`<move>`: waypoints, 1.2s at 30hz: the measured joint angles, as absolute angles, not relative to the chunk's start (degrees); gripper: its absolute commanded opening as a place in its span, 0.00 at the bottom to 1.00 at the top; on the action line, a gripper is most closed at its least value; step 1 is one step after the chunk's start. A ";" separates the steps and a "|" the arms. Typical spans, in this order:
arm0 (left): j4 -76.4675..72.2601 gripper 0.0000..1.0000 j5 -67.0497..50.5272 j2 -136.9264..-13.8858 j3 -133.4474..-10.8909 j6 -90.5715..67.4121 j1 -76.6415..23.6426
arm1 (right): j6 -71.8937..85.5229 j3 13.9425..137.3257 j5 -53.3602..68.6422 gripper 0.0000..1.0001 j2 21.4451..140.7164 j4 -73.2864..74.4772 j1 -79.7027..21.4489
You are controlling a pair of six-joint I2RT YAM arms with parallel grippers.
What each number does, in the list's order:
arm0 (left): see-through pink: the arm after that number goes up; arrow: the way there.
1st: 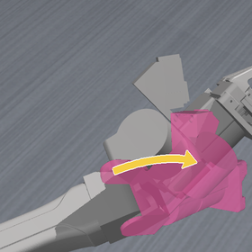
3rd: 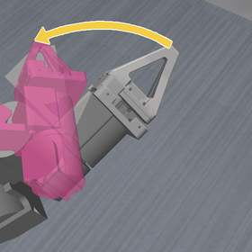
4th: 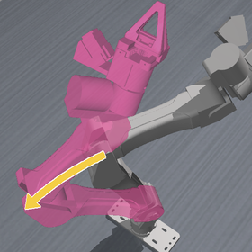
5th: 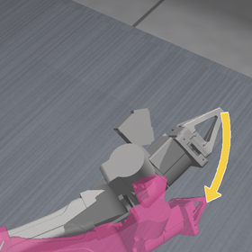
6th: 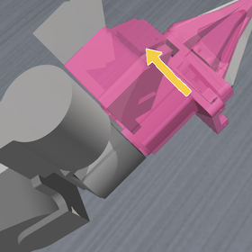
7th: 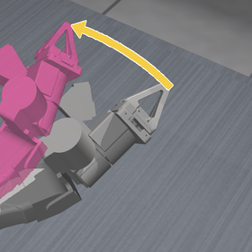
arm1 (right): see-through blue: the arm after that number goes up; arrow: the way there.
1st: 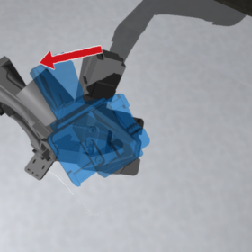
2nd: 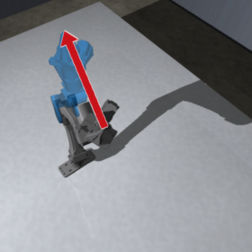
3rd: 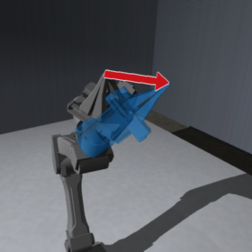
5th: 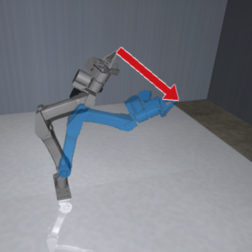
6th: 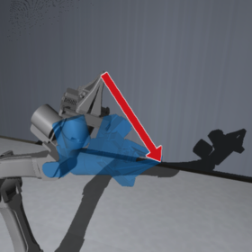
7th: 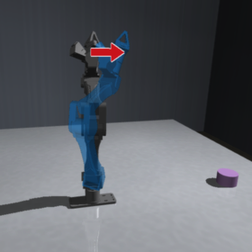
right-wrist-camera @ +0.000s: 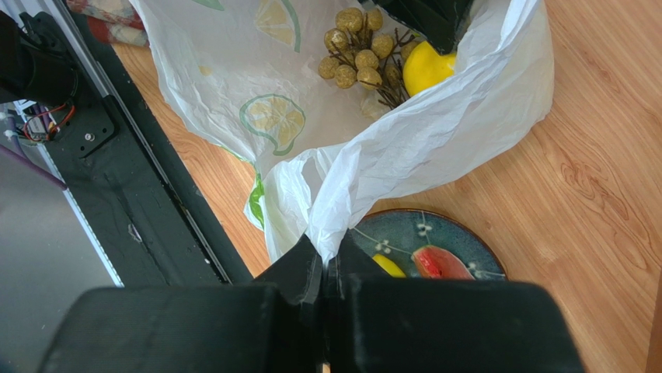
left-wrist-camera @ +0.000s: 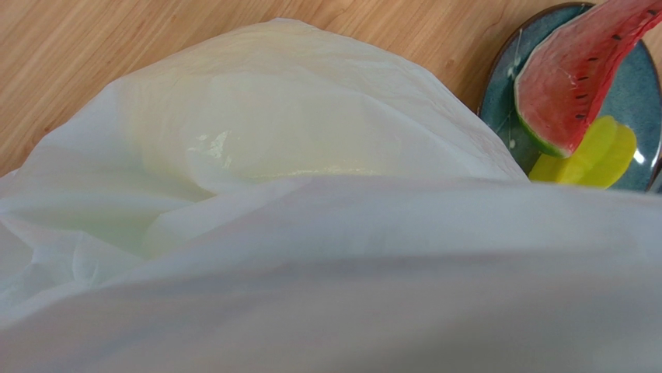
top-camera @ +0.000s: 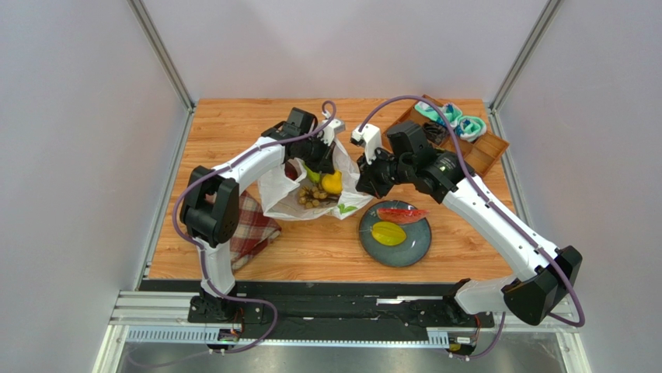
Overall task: Take the fake fruits out of the plastic bag
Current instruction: Take out the fake fruit from the plastic bag, then place the fake fruit on the plate.
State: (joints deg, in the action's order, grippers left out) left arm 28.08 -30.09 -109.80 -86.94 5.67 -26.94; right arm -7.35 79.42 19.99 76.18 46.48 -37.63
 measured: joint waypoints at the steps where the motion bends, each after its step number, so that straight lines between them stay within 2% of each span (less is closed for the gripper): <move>1: 28.12 0.00 -30.35 -109.27 -86.76 5.43 -26.68 | -7.35 79.42 19.90 0.00 76.23 46.46 -37.52; 12: 32.56 0.00 -34.22 -87.13 -85.01 5.28 -24.12 | -7.38 79.42 18.81 0.00 78.81 45.98 -36.27; 18: 38.79 0.00 -44.12 -78.43 -85.25 5.30 -24.34 | -7.33 79.81 18.17 0.00 82.15 45.45 -35.31; 25: 45.52 0.00 -53.65 -74.76 -85.49 6.83 -27.79 | -6.39 86.32 18.31 0.00 88.68 45.28 -32.47; 30: 43.94 0.00 -55.18 -73.65 -80.20 7.55 -34.06 | -5.82 90.98 18.68 0.00 92.12 44.38 -31.59; 36: 38.63 0.00 -53.65 -78.06 -77.91 9.93 -38.89 | -5.15 93.25 20.36 0.00 95.68 44.03 -30.09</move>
